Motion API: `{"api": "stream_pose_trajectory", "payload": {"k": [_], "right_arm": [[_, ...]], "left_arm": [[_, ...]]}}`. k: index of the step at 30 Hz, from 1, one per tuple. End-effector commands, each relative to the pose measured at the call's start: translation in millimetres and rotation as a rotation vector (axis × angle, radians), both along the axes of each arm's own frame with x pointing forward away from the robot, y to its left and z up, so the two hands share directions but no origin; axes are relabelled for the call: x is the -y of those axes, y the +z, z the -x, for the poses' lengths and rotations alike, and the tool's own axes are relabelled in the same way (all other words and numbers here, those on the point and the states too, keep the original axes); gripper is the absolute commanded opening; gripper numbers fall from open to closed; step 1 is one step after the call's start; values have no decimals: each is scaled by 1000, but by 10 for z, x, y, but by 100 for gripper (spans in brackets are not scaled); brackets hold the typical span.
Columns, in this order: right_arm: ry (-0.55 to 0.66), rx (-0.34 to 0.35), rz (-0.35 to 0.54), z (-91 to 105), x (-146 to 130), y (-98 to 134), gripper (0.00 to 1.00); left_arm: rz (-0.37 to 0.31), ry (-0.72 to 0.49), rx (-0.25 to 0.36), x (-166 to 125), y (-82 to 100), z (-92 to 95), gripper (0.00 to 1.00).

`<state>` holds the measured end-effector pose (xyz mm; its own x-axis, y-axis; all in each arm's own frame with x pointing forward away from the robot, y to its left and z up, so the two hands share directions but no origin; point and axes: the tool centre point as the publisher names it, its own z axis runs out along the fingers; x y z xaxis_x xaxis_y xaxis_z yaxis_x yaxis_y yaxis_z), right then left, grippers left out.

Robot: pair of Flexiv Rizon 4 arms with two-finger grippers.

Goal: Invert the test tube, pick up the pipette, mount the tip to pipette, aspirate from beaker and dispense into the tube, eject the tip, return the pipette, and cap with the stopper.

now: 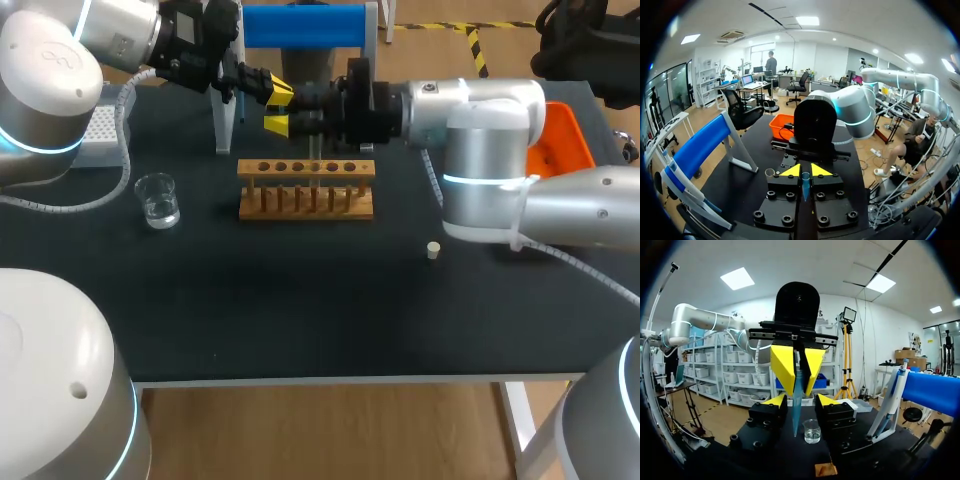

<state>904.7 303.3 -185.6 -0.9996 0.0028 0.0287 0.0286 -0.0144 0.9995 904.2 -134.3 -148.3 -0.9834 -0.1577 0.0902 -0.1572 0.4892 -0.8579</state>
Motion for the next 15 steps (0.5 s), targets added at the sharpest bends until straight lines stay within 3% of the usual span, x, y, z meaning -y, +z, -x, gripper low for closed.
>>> {"api": "stream_pose_trajectory", "payload": {"k": [1, 4, 5, 7, 8, 15], "right_arm": [[7, -2, -2, -17, 11, -8, 32], [13, -3, -4, -19, 14, 1, 25], [15, -3, -5, -18, 17, 6, 21], [18, -3, -7, -16, 22, 11, 2], [18, -3, -7, -16, 23, 11, 0], [24, -3, -10, -9, 45, 14, 0]], "left_arm": [[-2, -3, -2, -9, 10, -4, 0], [-2, -3, -2, -9, 10, -4, 0], [-2, -3, -2, -9, 10, -4, 0], [-2, -3, -2, -9, 10, -4, 0], [-2, -3, -2, -9, 10, -4, 0], [-2, -3, -2, -9, 10, -4, 0]]}}
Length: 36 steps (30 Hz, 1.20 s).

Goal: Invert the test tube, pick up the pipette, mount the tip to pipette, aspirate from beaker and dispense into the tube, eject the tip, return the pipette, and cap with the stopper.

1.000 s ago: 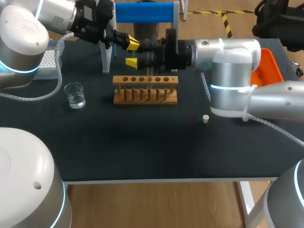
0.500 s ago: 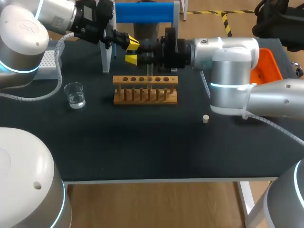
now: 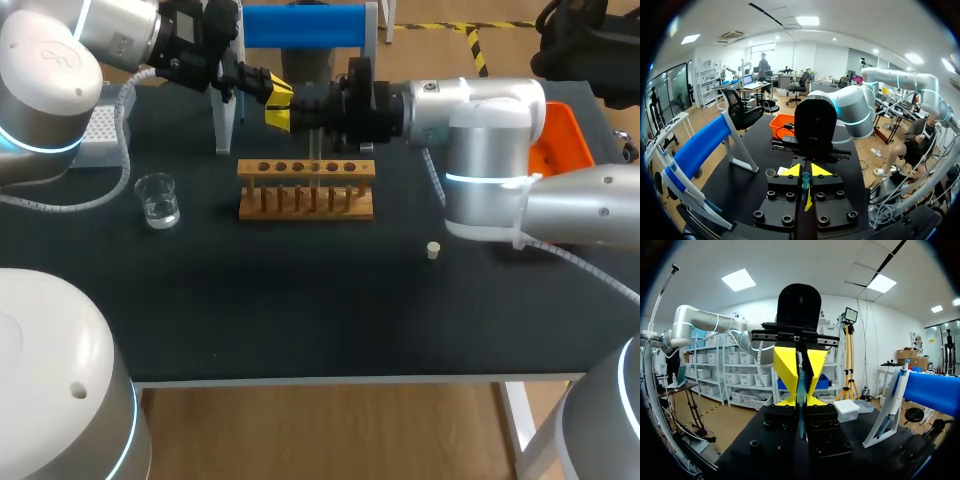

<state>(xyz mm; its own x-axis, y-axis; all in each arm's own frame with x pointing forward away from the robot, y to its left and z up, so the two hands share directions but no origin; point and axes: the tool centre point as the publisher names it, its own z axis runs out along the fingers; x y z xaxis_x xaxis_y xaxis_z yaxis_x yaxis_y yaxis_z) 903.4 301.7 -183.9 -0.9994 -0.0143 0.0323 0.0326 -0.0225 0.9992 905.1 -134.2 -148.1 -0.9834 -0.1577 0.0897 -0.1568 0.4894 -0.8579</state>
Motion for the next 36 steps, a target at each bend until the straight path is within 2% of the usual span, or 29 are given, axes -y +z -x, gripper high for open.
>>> {"api": "stream_pose_trajectory", "payload": {"k": [1, 3, 4, 5, 11, 15, 29, 36], "right_arm": [[8, 1, -1, -20, 30, -2, 0], [9, 1, -1, -12, 35, 0, 0], [10, 1, 0, -7, 40, -1, 0], [10, 1, 1, -5, 43, -2, 0], [6, -3, 9, 49, 183, -51, 0], [5, -2, 17, 153, 432, -100, 0], [7, -14, -1, 446, 1680, -106, 0], [-21, -1, -15, 522, 2166, -127, 0]], "left_arm": [[-2, -3, -3, -7, 7, 6, 0], [-2, -3, -3, -7, 7, 6, 0], [-2, -3, -3, -7, 7, 6, 60], [-2, -3, -3, -7, 7, 6, 100], [-2, -3, -3, -7, 7, 6, 100], [-2, -3, -3, -7, 7, 6, 100], [-2, -3, -3, -7, 7, 6, 100], [-2, -3, -3, -7, 7, 6, 100]]}}
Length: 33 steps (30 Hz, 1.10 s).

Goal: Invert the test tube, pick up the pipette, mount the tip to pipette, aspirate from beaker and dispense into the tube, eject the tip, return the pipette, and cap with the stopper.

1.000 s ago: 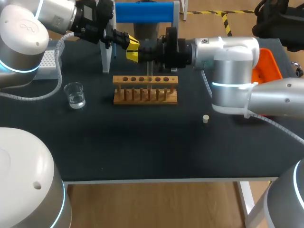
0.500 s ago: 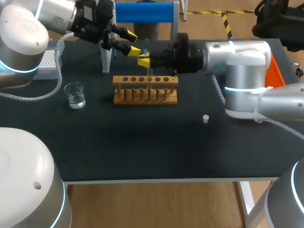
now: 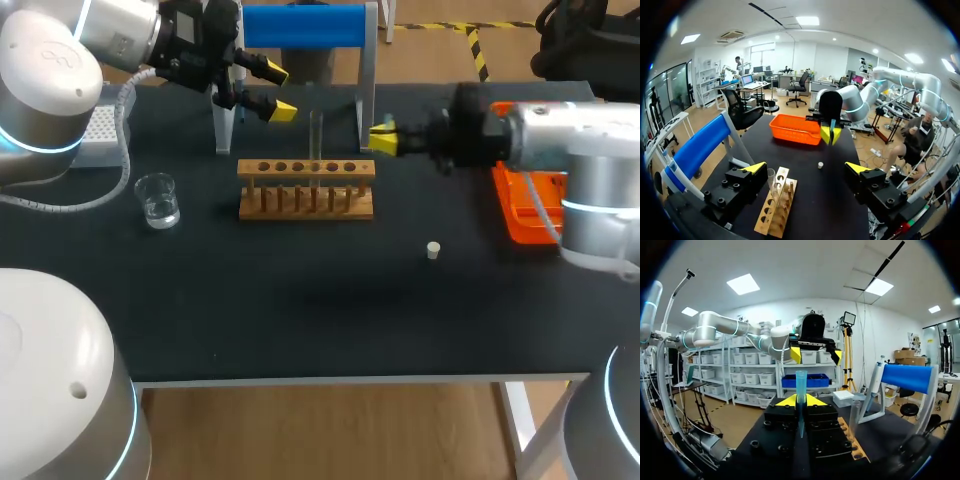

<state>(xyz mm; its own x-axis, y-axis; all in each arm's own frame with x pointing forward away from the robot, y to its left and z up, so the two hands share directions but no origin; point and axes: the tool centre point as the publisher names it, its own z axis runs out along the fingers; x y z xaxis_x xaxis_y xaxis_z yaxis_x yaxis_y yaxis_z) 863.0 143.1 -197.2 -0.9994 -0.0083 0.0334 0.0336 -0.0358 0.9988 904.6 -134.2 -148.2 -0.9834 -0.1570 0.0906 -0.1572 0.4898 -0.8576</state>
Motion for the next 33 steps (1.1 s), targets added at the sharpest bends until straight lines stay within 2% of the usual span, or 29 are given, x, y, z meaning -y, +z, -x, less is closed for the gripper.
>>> {"api": "stream_pose_trajectory", "payload": {"k": [1, 10, 16, 33], "right_arm": [[-16, 0, -4, 134, 650, -8, 0], [-16, -4, 4, 233, 1064, -149, 0], [-30, -11, 25, 239, 1216, -256, 0], [-57, -23, 40, 253, 1289, -371, 0]], "left_arm": [[-2, -2, -2, -8, 9, 0, 100], [-2, -2, -2, -8, 9, 0, 100], [-2, -2, -2, -8, 9, 0, 100], [-2, -2, -2, -8, 9, 0, 100]]}}
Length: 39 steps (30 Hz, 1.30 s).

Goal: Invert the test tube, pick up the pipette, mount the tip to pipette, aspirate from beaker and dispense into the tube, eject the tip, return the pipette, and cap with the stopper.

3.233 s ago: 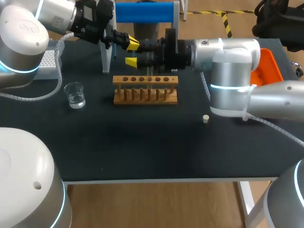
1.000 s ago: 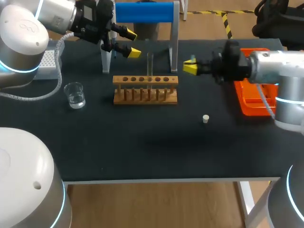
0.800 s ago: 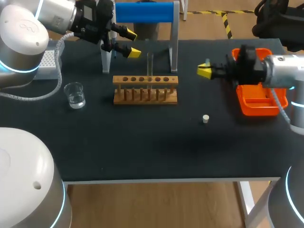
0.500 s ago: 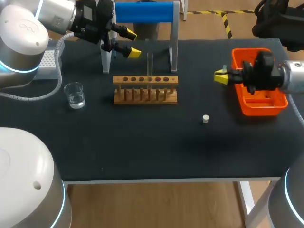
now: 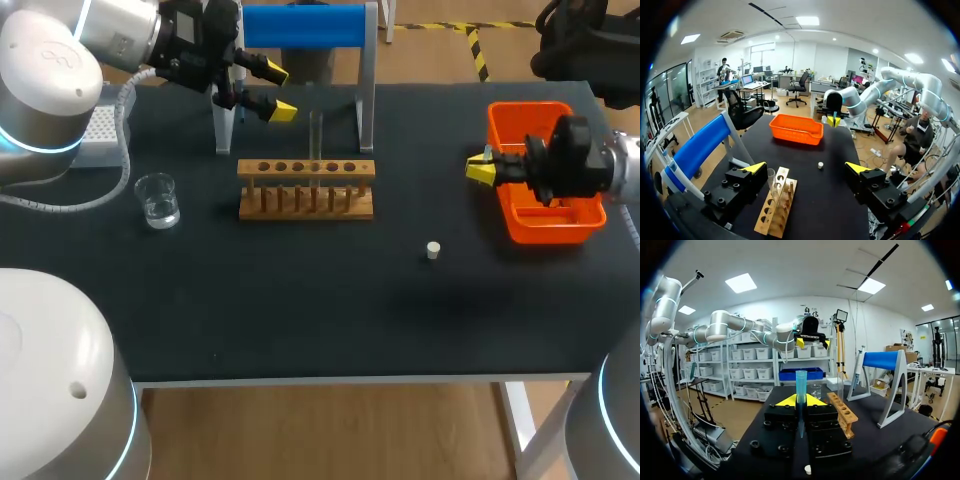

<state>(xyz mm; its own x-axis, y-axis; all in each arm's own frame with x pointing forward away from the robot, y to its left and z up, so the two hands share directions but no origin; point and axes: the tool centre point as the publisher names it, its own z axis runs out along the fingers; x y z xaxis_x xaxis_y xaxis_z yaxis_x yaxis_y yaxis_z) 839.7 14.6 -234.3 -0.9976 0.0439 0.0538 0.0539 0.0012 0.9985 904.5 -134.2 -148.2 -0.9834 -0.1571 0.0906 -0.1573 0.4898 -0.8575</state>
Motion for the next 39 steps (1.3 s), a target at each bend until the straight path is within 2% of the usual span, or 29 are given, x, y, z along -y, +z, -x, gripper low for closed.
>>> {"api": "stream_pose_trajectory", "payload": {"k": [1, 24, 26, 32, 39], "right_arm": [[-11, -3, 1, 21, 4, 0, 0], [-11, -3, 1, 21, 4, 0, 0], [-11, -3, 1, 21, 4, 0, 0], [-11, -3, 1, 21, 4, 0, 0], [-11, -3, 1, 21, 4, 0, 0]], "left_arm": [[-2, -2, -2, -7, 9, 0, 100], [-2, -2, -2, -7, 9, 0, 100], [35, 50, -1, -176, 9, -48, 100], [53, 222, 39, -561, -1, -228, 100], [65, 401, 91, -774, 20, -484, 100]]}}
